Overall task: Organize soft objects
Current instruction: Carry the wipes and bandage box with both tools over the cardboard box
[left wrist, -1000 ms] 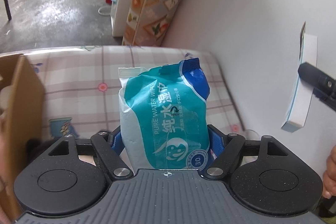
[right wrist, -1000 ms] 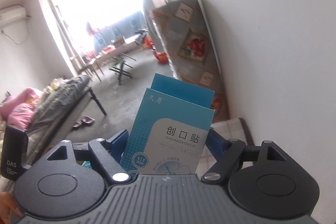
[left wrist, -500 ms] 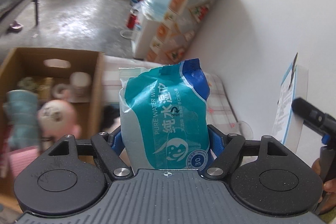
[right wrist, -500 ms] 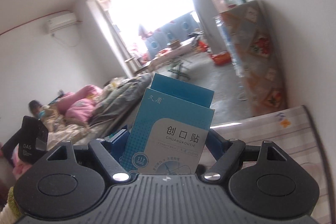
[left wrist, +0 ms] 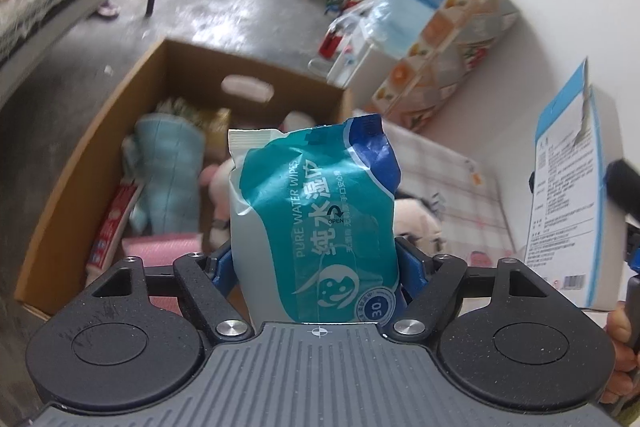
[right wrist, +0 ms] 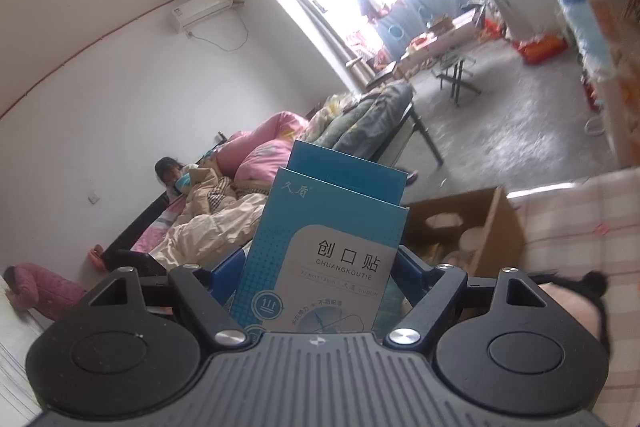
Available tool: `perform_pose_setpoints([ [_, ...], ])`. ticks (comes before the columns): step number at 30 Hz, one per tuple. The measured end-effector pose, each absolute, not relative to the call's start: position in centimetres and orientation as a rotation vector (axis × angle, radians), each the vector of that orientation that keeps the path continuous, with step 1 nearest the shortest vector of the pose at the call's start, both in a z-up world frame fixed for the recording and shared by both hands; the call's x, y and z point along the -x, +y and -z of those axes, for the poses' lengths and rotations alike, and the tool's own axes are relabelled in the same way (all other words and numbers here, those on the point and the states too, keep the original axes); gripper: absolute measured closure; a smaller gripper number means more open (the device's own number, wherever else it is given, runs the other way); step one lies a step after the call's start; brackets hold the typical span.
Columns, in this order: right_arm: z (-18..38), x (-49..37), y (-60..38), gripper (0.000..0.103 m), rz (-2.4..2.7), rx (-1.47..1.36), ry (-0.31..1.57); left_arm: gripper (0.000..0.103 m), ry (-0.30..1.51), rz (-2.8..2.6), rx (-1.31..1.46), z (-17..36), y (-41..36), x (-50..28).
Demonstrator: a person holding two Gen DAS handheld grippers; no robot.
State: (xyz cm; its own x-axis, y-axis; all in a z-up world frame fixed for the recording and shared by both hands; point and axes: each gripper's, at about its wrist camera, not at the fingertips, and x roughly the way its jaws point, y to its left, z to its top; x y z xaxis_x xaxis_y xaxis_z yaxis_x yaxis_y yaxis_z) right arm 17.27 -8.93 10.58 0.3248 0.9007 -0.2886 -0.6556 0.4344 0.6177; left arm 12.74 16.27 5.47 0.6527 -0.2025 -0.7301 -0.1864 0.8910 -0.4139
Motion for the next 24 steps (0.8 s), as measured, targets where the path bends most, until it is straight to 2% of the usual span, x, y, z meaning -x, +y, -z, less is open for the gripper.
perform_pose_setpoints([
  [10,-5.6,-19.0,-5.9,0.021,-1.038,-0.483,0.794,0.029,1.055,0.048,0.534,2.7,17.3,-16.8],
  [24,-4.0,-20.5,-5.0,0.021,-1.021,-0.521,0.850,0.032,1.190,0.020,0.556,8.1,18.5,-18.6],
])
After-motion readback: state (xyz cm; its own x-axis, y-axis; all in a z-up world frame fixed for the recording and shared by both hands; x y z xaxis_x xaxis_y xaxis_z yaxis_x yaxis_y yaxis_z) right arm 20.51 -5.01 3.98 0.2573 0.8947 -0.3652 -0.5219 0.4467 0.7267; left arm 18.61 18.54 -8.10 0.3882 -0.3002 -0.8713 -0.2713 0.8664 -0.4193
